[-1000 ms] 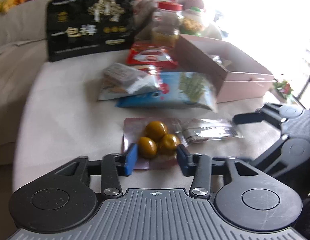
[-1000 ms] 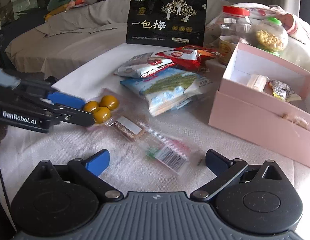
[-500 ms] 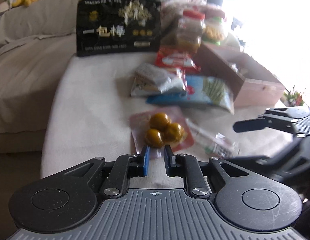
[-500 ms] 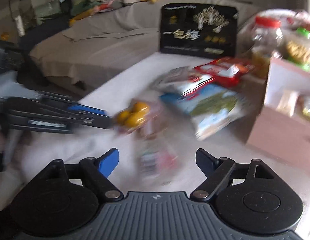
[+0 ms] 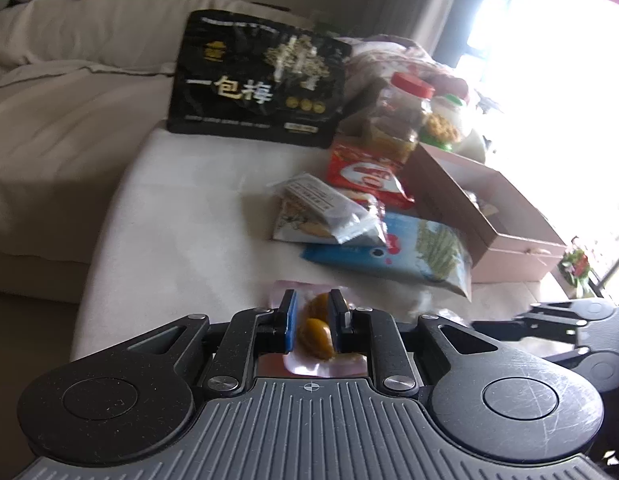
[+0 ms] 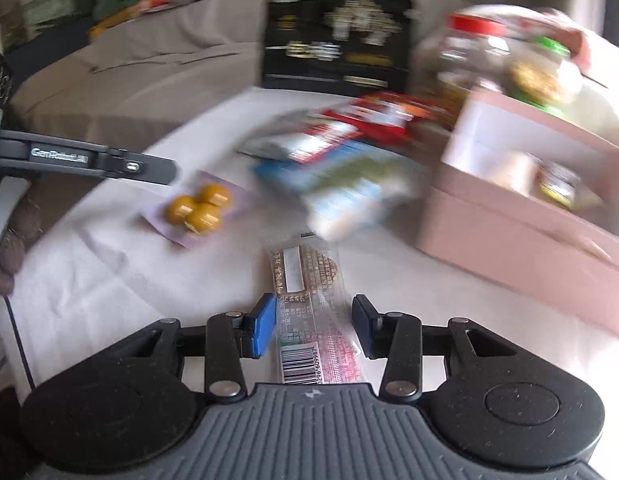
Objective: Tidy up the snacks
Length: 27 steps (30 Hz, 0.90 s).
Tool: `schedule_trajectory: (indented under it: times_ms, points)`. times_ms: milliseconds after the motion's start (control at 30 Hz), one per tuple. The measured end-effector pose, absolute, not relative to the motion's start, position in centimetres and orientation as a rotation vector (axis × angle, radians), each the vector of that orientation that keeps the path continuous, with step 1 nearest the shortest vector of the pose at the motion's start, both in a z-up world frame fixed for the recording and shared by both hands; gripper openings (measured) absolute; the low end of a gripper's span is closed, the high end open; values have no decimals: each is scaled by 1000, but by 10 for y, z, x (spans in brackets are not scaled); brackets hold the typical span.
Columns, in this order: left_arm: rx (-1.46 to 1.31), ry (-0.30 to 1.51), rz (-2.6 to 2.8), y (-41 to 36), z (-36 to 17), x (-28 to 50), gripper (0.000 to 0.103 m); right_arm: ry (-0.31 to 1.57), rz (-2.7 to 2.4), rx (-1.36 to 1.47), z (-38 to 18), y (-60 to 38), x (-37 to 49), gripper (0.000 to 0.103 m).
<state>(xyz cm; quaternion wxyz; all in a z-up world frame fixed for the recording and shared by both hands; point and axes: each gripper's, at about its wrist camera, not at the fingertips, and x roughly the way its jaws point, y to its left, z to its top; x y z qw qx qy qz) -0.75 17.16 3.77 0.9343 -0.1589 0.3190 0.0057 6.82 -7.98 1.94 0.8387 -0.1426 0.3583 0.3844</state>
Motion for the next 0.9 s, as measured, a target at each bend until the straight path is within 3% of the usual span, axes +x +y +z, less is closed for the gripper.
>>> schedule_trajectory:
  times_ms: [133, 200, 333, 400, 567, 900]
  points:
    - [-194, 703, -42, 150, 34, -2, 21, 753, 768, -263, 14, -108, 67, 46]
    - [-101, 701, -55, 136, 33, -3, 30, 726, 764, -266, 12, -110, 65, 49]
    - [24, 710, -77, 116, 31, -3, 50, 672, 714, -298, 2, -101, 58, 88]
    - [35, 714, -81, 112, 30, -2, 56, 675, 705, -285, 3, -103, 58, 90]
    - [-93, 696, -14, 122, 34, 6, 56, 687, 702, -264, 1, -104, 61, 92]
    - [-89, 750, 34, 124, 22, 28, 59, 736, 703, -247, 0, -107, 65, 103]
